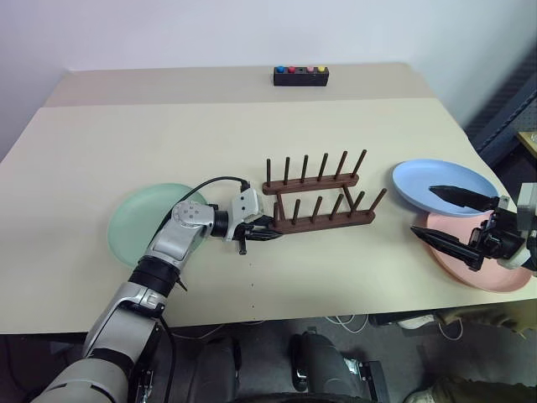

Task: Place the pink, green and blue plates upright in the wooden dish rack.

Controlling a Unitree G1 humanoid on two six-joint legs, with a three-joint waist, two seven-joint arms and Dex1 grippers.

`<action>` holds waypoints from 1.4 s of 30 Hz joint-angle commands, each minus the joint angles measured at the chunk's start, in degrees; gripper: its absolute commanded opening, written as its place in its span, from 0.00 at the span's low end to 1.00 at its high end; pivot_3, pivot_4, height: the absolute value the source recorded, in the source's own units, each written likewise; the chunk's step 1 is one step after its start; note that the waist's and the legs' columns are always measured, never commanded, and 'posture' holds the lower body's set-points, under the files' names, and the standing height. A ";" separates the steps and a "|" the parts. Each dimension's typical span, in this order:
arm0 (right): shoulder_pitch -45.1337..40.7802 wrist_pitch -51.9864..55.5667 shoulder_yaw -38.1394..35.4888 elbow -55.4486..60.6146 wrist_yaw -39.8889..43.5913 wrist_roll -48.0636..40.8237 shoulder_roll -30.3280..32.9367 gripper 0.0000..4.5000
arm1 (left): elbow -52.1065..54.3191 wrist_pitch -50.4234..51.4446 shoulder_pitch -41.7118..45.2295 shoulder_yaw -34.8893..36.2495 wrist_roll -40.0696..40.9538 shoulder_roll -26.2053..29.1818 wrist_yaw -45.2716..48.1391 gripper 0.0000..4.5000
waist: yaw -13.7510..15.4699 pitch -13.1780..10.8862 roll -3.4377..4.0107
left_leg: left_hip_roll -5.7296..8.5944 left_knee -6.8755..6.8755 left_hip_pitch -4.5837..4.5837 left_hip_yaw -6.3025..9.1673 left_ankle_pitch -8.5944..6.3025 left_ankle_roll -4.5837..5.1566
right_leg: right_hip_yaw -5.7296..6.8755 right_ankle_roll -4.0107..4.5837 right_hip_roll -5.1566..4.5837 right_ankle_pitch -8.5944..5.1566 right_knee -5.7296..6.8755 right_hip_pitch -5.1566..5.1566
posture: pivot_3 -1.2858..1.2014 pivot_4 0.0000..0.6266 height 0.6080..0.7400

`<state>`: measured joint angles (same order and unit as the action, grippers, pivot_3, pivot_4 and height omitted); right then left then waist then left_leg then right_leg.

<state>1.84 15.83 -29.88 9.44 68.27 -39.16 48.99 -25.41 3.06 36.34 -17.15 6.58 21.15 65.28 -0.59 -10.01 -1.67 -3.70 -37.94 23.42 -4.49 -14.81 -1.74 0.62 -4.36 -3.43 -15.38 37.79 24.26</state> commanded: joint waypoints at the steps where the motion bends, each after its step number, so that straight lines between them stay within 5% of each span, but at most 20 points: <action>1: -0.04 -1.07 -1.84 1.84 -0.23 -0.54 0.22 1.00 | 0.16 0.40 1.38 1.30 0.33 -0.28 0.00 0.17 | 0.01 0.00 0.00 | 0.00 0.00 0.00 0.00 0.00 0.00 | 0.00 0.00 0.00 0.00 0.00 0.00 | 0.52 0.24 1.00; 3: -0.10 -1.08 -1.78 1.90 -0.30 -0.53 0.18 1.00 | -0.07 2.61 1.63 1.39 1.19 -0.26 1.06 0.17 | 0.04 0.00 0.00 | 0.00 0.00 0.00 0.00 0.00 0.00 | 0.00 0.00 0.00 0.00 0.00 0.00 | 0.52 0.24 1.00; 11: -1.03 -1.12 -1.21 1.45 -0.30 -0.37 0.33 1.00 | -2.07 -0.31 2.66 1.57 -0.24 0.24 0.38 0.99 | 0.02 0.00 0.00 | 0.00 0.00 -0.01 0.00 0.00 0.00 | 0.00 0.00 0.00 0.00 0.00 -0.01 | 0.52 0.24 1.00; 25: -5.62 -1.38 1.41 -0.13 -3.74 0.29 -2.49 1.00 | 13.59 19.06 5.76 11.13 9.68 9.08 2.52 0.99 | -0.13 0.00 0.00 | -0.02 -0.02 -0.02 0.02 0.00 0.00 | 0.00 0.00 0.03 0.00 0.04 -0.01 | 0.52 0.24 1.00; 29: -9.06 -1.50 2.51 -1.62 -7.90 1.21 -5.04 1.00 | 16.48 26.07 6.10 14.07 13.46 10.41 1.36 0.60 | -0.09 0.01 0.02 | -0.01 -0.02 -0.03 -0.01 0.00 0.00 | -0.02 -0.01 0.02 0.00 0.05 -0.01 | 0.52 0.24 1.00; 34: -6.19 1.09 5.13 2.63 -7.55 -1.38 -7.22 0.60 | 28.32 44.10 2.74 20.94 28.37 12.71 1.35 0.03 | -0.04 -0.01 -0.01 | -0.02 -0.01 0.02 0.02 0.00 -0.01 | -0.01 -0.05 0.01 -0.03 0.04 -0.01 | 0.52 0.24 1.00; 39: -4.29 1.13 7.56 4.37 -8.33 -0.89 -8.68 0.05 | 37.45 50.82 -2.43 18.84 34.07 14.16 1.01 0.00 | -0.08 0.00 0.01 | -0.01 -0.03 -0.03 0.00 0.00 -0.01 | -0.02 -0.05 -0.03 -0.03 0.08 -0.04 | 0.52 0.24 1.00; 42: -3.54 -1.19 10.52 4.30 -9.54 2.81 -9.88 0.02 | 39.90 49.26 -5.93 15.40 31.72 13.74 -1.23 0.00 | -0.14 0.00 0.01 | -0.01 -0.03 -0.06 0.01 0.00 -0.01 | -0.03 -0.05 -0.01 -0.03 0.10 -0.04 | 0.52 0.24 1.00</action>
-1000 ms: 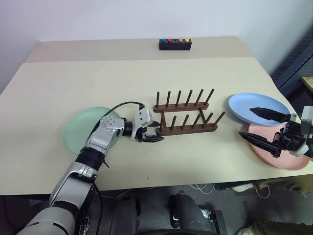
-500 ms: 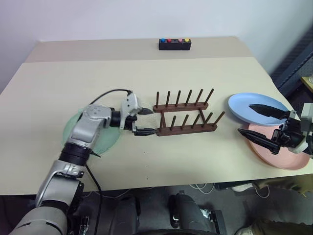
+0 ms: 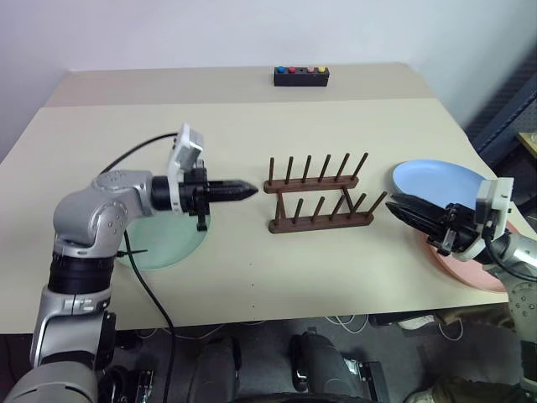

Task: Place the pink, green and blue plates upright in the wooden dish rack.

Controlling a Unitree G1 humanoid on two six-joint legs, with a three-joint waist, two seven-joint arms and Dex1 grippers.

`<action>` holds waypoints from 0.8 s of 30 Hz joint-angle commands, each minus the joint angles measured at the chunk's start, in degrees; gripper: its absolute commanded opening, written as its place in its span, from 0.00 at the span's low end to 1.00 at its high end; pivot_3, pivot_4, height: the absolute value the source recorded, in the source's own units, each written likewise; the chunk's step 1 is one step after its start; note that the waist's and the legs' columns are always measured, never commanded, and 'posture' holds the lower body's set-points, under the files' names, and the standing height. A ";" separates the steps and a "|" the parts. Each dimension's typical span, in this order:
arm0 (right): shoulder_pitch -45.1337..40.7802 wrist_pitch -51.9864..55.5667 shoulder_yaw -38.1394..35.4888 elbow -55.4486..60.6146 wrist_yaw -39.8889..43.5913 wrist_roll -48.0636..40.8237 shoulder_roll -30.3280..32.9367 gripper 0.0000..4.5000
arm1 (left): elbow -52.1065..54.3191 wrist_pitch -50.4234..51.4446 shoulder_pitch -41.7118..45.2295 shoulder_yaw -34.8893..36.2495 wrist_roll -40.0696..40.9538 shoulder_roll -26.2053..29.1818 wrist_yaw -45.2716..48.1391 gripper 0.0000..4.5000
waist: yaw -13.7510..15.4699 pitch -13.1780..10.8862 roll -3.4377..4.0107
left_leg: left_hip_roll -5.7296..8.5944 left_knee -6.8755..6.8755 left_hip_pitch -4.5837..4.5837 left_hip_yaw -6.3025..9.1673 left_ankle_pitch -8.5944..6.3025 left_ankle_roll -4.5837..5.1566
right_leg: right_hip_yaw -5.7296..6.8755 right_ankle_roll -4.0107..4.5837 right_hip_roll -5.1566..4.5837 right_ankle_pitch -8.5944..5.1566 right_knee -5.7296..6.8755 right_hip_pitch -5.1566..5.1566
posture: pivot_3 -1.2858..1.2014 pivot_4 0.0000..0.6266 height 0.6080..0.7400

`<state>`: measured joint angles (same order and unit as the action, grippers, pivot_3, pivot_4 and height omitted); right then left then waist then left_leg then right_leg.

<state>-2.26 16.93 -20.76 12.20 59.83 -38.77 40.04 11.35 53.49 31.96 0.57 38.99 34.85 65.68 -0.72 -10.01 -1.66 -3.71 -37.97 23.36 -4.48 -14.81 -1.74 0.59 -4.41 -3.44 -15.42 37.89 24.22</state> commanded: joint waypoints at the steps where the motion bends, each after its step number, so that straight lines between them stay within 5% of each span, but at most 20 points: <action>1: 1.10 -3.32 2.69 1.40 -1.59 4.31 -1.30 0.02 | 3.54 -1.75 -2.54 -3.17 -1.42 -0.51 -2.80 0.00 | 0.00 0.00 0.00 | 0.00 0.00 0.01 0.01 0.00 0.00 | 0.00 0.00 0.01 0.00 0.00 0.00 | 0.52 0.24 1.00; 7: 3.37 -11.23 8.79 -3.27 -4.29 16.05 -1.89 0.02 | 1.73 -8.22 -6.67 -6.49 -6.37 -4.93 -8.40 0.00 | 0.11 0.00 0.00 | 0.03 -0.04 0.04 -0.01 0.00 0.00 | -0.01 0.01 -0.02 0.00 -0.02 0.00 | 0.52 0.24 1.00; 24: -1.46 -19.17 14.23 -12.64 -8.10 24.65 -3.19 0.02 | -4.06 -21.67 -7.61 -18.87 -20.56 -7.65 -11.42 0.00 | 0.13 0.00 0.00 | 0.04 -0.03 0.02 -0.02 0.00 0.01 | -0.03 0.02 -0.01 0.00 -0.02 0.00 | 0.52 0.24 1.00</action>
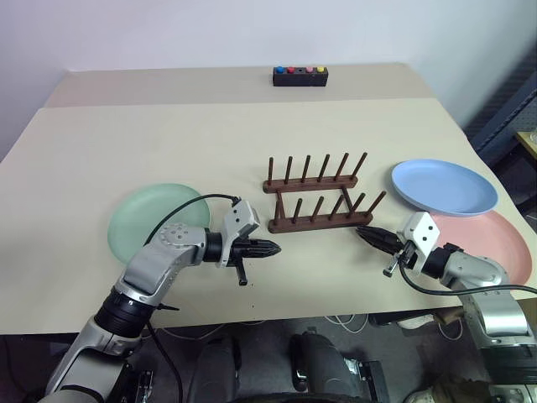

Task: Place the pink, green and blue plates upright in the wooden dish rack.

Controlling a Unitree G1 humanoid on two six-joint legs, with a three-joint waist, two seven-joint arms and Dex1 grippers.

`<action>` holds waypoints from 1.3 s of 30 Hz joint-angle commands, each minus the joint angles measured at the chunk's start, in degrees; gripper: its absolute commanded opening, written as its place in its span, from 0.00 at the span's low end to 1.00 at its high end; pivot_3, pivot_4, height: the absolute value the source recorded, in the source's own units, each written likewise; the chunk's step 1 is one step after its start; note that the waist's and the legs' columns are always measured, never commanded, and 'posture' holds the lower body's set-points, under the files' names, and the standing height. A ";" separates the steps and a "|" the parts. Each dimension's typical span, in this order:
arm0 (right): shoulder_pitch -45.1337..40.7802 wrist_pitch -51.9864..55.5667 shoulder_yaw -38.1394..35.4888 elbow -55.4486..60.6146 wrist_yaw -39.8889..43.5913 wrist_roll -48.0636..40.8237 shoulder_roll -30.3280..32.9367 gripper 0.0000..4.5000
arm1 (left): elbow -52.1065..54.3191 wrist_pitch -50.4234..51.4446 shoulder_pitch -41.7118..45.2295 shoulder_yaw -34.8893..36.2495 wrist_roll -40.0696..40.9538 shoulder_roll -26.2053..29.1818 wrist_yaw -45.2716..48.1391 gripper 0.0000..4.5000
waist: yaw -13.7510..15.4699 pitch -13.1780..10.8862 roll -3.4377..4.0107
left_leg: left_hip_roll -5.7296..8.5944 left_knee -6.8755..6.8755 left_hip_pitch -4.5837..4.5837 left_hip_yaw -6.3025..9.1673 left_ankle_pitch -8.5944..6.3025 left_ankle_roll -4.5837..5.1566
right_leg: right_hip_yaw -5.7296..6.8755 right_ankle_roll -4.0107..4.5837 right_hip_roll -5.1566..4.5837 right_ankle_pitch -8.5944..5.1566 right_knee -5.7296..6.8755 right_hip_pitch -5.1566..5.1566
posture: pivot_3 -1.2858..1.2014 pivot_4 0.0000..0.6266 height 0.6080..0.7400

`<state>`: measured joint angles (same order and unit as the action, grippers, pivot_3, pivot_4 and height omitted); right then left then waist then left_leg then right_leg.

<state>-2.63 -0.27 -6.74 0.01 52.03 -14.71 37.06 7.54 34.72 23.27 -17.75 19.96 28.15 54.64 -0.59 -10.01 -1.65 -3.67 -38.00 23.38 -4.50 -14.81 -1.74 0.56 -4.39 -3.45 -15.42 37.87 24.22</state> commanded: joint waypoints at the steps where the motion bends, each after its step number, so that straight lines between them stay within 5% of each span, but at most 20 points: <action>1: -1.41 -2.55 0.54 -1.22 -0.49 1.22 -0.22 0.02 | -0.79 -3.19 1.29 -0.57 -1.93 -1.39 -0.57 0.00 | -0.02 0.00 0.00 | 0.00 0.00 0.00 0.00 0.00 0.00 | 0.00 0.00 0.00 0.00 0.00 0.00 | 0.52 0.24 1.00; 39: -14.84 -10.06 5.89 -19.25 -7.64 9.64 -3.40 0.02 | -23.27 -18.64 11.41 1.77 -11.41 -10.31 -6.70 0.00 | -0.08 0.01 0.02 | 0.00 -0.01 0.00 -0.04 0.00 -0.01 | 0.01 -0.01 0.00 0.01 0.01 0.00 | 0.52 0.24 1.00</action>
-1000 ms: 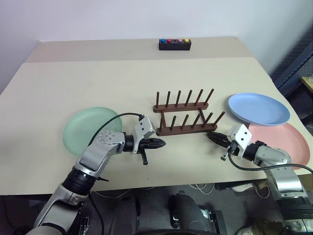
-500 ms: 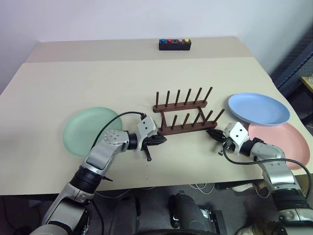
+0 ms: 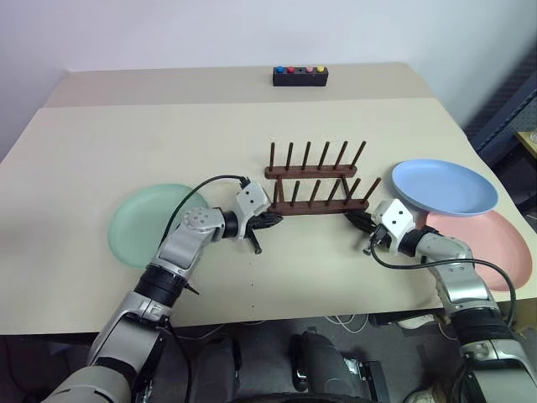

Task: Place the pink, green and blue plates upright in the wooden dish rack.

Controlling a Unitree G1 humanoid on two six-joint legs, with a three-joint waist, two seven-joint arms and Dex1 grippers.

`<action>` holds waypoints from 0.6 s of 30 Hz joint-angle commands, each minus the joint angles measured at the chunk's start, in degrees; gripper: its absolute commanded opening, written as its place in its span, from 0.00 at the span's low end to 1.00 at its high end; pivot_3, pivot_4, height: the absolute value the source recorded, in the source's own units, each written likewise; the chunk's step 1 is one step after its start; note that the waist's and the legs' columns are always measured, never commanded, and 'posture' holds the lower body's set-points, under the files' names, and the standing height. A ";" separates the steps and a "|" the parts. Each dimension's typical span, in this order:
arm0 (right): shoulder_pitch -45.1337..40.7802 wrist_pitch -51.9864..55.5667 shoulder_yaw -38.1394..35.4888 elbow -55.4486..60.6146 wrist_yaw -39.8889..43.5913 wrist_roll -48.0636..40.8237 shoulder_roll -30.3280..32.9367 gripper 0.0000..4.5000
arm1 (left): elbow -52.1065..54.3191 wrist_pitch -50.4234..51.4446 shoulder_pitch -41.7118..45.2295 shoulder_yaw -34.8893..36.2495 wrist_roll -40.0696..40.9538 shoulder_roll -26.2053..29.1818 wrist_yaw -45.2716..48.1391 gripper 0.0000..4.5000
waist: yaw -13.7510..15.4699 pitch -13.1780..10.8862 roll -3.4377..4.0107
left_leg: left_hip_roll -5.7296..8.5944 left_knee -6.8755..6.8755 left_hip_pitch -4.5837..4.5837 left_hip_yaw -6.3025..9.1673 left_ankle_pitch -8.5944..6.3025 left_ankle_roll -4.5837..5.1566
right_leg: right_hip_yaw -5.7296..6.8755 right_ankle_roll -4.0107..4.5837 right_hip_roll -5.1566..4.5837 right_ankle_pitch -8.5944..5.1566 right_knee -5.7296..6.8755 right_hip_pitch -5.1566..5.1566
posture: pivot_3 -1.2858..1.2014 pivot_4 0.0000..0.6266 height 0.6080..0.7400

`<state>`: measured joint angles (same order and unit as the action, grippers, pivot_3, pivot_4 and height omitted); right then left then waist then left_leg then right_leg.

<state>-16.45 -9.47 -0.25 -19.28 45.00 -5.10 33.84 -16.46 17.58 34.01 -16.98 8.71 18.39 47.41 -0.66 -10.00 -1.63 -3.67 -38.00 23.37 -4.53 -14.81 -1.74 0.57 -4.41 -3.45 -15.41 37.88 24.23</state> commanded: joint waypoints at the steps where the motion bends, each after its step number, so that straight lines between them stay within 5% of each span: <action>1: -1.30 -0.99 -0.56 -0.11 -0.87 0.19 -0.23 0.02 | 0.65 -1.68 0.52 0.76 -0.39 -0.52 0.77 0.00 | -0.02 0.00 0.00 | 0.00 0.00 0.00 0.00 0.00 0.00 | 0.00 0.00 0.00 0.00 0.00 0.00 | 0.52 0.24 1.00; 18: -9.79 -3.60 1.34 -8.46 -1.48 2.85 -0.83 0.02 | -10.96 -8.11 6.90 2.76 -2.53 -2.04 1.95 0.00 | -0.13 0.00 0.00 | 0.00 0.00 0.00 -0.02 0.00 0.00 | 0.00 0.00 0.00 0.00 0.00 0.00 | 0.52 0.24 1.00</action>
<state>-24.89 -11.59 1.65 -27.64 43.28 -2.26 33.05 -27.12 11.41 39.55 -15.50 6.42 16.03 48.67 -0.79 -10.00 -1.63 -3.67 -38.00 23.37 -4.55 -14.80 -1.75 0.57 -4.41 -3.45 -15.41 37.89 24.23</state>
